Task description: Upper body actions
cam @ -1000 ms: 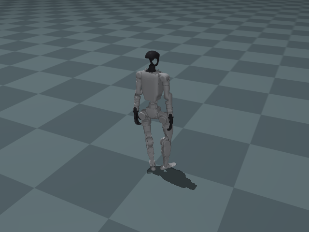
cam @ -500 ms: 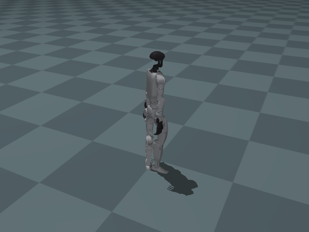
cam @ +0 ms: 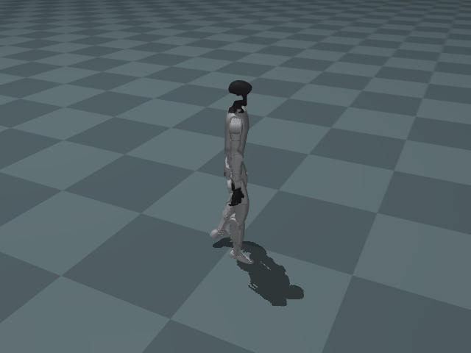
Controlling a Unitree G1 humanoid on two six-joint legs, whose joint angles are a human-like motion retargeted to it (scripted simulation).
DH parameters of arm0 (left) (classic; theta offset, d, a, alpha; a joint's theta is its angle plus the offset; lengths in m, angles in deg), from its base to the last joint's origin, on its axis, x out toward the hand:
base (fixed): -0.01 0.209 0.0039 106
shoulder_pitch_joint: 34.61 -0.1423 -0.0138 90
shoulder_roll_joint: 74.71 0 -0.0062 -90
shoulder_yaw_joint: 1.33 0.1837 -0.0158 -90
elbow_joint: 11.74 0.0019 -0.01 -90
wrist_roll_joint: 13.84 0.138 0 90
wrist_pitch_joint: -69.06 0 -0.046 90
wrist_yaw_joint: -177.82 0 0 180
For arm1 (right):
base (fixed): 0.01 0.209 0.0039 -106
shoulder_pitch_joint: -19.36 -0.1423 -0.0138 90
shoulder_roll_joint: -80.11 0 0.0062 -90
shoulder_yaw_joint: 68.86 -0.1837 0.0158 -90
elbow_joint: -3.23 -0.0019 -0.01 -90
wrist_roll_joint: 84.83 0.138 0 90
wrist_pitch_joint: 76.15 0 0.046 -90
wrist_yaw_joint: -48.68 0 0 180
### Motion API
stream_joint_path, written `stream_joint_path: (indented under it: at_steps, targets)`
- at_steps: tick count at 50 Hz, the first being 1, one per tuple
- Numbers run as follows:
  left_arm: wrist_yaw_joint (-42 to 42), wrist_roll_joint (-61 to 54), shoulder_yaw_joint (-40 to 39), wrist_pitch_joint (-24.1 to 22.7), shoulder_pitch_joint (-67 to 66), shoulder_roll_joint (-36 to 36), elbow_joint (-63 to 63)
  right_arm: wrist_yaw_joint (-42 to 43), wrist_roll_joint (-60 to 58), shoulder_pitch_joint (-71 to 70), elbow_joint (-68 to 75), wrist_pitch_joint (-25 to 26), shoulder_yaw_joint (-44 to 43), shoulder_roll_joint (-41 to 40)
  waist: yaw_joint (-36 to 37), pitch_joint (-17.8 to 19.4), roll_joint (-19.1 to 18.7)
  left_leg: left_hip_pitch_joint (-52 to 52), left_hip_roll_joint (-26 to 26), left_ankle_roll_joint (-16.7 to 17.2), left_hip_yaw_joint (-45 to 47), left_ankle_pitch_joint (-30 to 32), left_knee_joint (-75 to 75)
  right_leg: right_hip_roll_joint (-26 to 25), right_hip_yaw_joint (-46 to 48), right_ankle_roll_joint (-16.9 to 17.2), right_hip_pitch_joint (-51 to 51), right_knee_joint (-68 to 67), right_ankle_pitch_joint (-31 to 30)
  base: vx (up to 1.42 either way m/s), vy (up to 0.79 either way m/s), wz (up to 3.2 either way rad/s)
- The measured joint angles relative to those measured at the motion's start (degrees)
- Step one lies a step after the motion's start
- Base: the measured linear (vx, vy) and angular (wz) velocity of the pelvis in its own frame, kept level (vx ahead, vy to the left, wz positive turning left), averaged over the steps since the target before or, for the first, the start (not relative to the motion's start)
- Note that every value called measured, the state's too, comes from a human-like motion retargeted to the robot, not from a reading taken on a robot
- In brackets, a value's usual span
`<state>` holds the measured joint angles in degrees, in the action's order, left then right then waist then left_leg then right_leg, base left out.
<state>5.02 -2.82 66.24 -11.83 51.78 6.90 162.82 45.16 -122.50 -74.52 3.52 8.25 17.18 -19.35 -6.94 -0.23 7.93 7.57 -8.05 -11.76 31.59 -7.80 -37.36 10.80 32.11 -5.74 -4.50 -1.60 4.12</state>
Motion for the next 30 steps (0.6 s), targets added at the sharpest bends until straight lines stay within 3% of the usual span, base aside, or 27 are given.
stream_joint_path:
  at_steps: [5,8,10,12,13,15,20,24,30]
  targets:
    - [0.36,0.12,0.80,-0.66,-0.17,-1.58,-1.22,0.74,0.48,0.39,0.52,0.41,-0.87,0.93,1.30,0.55,-2.42,2.31,6.01,0.58,-10.03,-1.31,12.52,-2.00,-3.46,-0.20,-1.00,-0.13,-1.10,0.02,0.05,-0.96]
    - [0.74,0.29,1.45,-0.89,-0.20,-1.96,-1.26,1.32,0.93,0.66,0.86,0.65,-1.16,1.20,1.92,1.62,-5.11,1.99,9.03,3.05,-17.86,0.46,22.16,-5.13,-4.92,-0.47,-0.68,-0.23,-1.33,0.04,0.05,-0.97]
    - [1.13,0.50,2.13,-0.86,0.18,-2.09,-1.20,1.54,1.44,0.43,1.19,0.79,-1.29,1.44,2.10,3.19,-6.72,1.06,11.13,1.78,-21.16,4.24,29.15,-7.16,-6.69,-0.54,0.16,-0.37,-1.34,0.08,0.07,-0.98]
    - [1.37,1.01,2.65,-0.97,-0.50,-2.40,-1.06,1.68,1.20,1.08,1.53,1.01,-1.08,1.76,1.00,3.13,-7.81,-1.39,10.88,1.07,-19.41,6.78,33.17,-7.95,-7.76,-0.14,0.81,-0.52,-1.34,0.16,0.13,-0.64]
    - [1.87,1.42,2.40,-0.88,-0.64,-2.55,-0.93,1.57,0.70,1.02,1.80,1.40,-0.78,1.98,-0.18,2.74,-8.29,-2.40,9.01,2.47,-13.63,6.37,33.58,-8.08,-7.98,0.06,0.66,-0.64,-1.32,0.11,0.14,-0.51]
    - [2.58,2.43,1.67,-0.53,-0.53,-2.77,-0.56,1.90,0.08,1.13,1.86,2.19,-0.60,1.67,-1.58,2.15,-8.74,-2.77,10.25,2.55,-18.04,7.43,35.95,-8.33,-8.71,0.37,0.01,-0.69,-1.44,0.03,0.10,-0.47]
    - [2.47,2.88,2.95,-0.69,0.01,-2.15,-1.43,2.99,4.57,2.34,2.98,0.02,-1.50,0.71,-3.03,1.76,-8.55,-4.42,10.82,2.10,-16.75,6.73,37.47,-7.90,-8.68,1.03,-0.19,-0.79,-1.70,0.07,0.03,-0.28]
    - [2.52,3.46,2.75,0.59,1.00,-1.85,-2.01,3.06,2.83,3.11,3.61,1.51,-0.86,0.22,-1.74,1.85,-7.90,-5.38,10.96,1.64,-15.28,5.73,37.27,-7.90,-10.29,1.46,-0.26,-1.18,-2.02,0.06,0.04,-0.46]
    - [2.41,1.27,1.75,-1.01,1.07,-1.99,-2.25,3.28,0.68,2.99,3.32,1.52,-0.29,-0.12,-2.31,1.21,-7.77,-6.40,11.05,1.53,-14.52,5.11,37.66,-8.09,-11.10,1.93,-0.06,-1.48,-1.84,0.08,0.04,-0.19]
